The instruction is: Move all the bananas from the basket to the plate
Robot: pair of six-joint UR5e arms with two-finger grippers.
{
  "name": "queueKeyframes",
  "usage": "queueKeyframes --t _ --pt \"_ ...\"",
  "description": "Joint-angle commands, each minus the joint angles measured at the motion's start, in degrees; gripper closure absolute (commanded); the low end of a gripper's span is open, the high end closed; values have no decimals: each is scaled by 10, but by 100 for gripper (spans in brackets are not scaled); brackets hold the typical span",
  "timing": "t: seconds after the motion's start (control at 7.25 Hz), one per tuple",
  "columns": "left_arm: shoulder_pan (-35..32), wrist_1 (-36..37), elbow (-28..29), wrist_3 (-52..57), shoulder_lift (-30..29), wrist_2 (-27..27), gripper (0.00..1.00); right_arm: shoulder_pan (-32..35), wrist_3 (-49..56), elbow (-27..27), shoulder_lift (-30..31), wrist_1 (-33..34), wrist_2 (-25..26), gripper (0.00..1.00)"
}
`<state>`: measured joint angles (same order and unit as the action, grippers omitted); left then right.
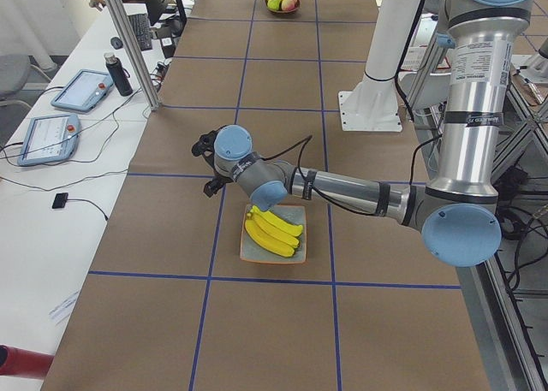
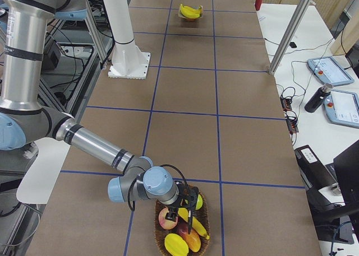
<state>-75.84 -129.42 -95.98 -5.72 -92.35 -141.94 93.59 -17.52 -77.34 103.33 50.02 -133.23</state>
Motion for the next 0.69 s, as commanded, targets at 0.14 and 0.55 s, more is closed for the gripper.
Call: queueKeyframes --t 0.14,0.55 --pt "0 0 0 0 1 0 0 -22 3 0 4 -11 0 38" --pt "0 0 0 0 0 0 0 -24 11 1 6 -10 4 59"
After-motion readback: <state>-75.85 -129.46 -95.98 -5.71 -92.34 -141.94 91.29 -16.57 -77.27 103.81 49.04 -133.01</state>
